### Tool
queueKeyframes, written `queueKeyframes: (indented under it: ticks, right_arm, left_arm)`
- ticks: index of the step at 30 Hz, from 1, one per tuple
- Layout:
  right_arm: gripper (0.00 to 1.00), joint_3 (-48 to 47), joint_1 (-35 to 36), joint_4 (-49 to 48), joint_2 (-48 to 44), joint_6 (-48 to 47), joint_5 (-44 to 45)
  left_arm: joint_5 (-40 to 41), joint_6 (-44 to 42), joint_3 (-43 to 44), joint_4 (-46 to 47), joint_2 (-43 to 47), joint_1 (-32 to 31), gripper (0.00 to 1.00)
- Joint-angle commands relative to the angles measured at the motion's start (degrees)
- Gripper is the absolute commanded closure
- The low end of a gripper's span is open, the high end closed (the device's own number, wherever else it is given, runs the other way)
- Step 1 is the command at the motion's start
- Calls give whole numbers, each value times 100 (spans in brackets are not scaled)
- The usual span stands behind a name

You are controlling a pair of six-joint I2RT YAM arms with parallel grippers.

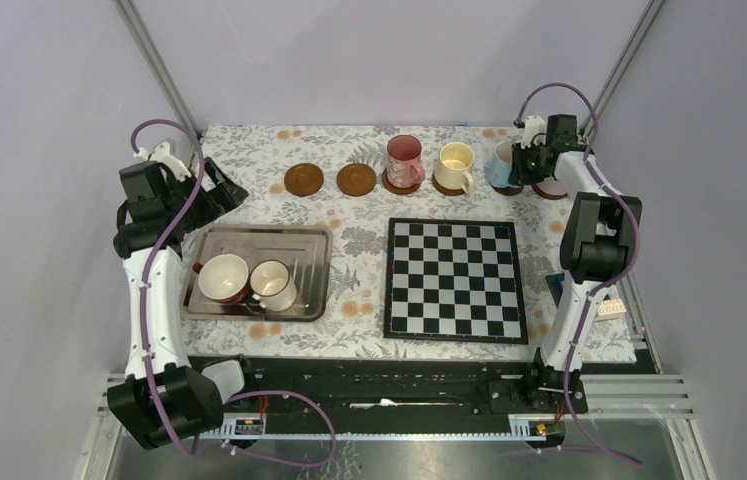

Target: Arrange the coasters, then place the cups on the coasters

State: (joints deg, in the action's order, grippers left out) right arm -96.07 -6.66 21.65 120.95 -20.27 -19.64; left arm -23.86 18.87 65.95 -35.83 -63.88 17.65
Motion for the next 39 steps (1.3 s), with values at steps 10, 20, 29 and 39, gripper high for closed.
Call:
queueKeyframes:
  ticks: [10, 20, 29, 39]
  right_arm:
    - [100, -105, 103, -75, -355, 99, -145]
    - [100, -76, 103, -121, -411, -152, 557]
    - [100, -309, -33, 170, -332, -113, 236]
    - [100, -358, -135, 252, -325, -212, 64]
  left_arm:
    - [-51, -75, 14, 317, 46, 35, 1]
    - [-40, -70, 2, 323, 46, 37, 1]
    - [-43, -77, 8, 314, 50, 36, 1]
    - [-68, -64, 8, 321, 23, 32, 1]
